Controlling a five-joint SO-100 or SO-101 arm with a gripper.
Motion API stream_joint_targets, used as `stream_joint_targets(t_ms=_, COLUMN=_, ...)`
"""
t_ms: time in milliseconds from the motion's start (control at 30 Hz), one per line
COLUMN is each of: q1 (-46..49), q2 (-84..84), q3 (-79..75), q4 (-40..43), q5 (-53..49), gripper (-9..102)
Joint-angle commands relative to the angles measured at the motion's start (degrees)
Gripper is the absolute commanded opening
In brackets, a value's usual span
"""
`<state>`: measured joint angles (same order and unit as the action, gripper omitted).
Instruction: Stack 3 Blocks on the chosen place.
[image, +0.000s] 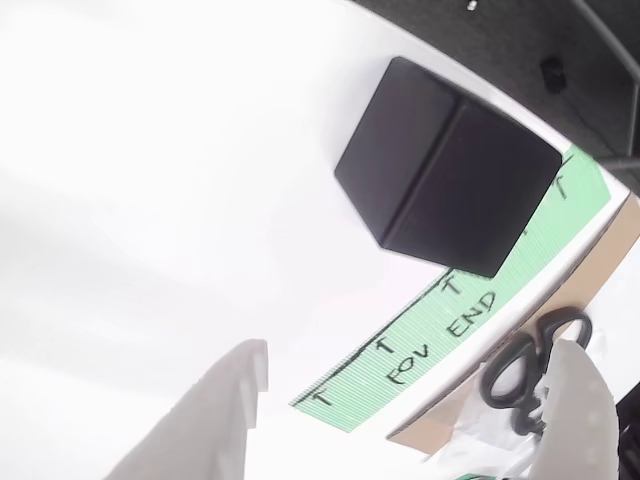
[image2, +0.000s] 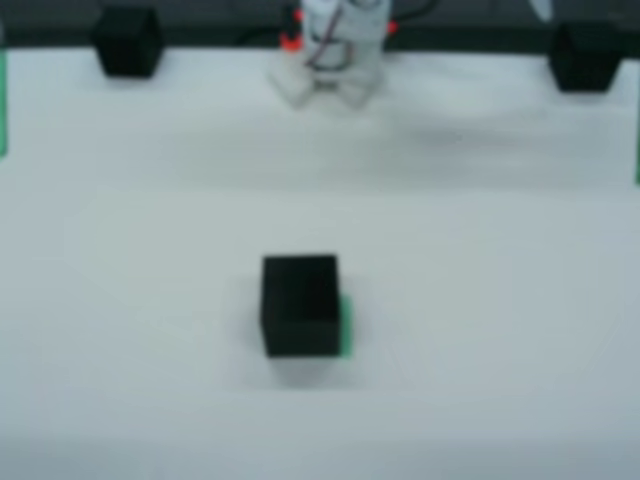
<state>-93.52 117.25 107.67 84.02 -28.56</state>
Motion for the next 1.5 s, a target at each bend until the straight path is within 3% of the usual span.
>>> stream_joint_targets(t_ms=0, q1=-3.8, q2=-4.4, q3=-5.5, q4=-2.3, q5=3.9, gripper=34)
stream_joint_targets(t_ms=267, q1=-7.1, q2=-20.6, q3=-19.2, q4=0.5, q5=20.0, gripper=34)
stream_joint_targets(t_ms=433, q1=-5.4, q2=-25.4, q3=-23.1, q4=5.7, q5=21.2, gripper=34)
stream_joint_targets(t_ms=800, q1=-4.8, q2=-34.2, q3=-29.4, q4=6.1, q5=26.4, gripper=36)
stream_joint_targets(t_ms=1467, q1=-5.3, q2=-43.2, q3=-33.8, q4=6.2, q5=26.8, gripper=37)
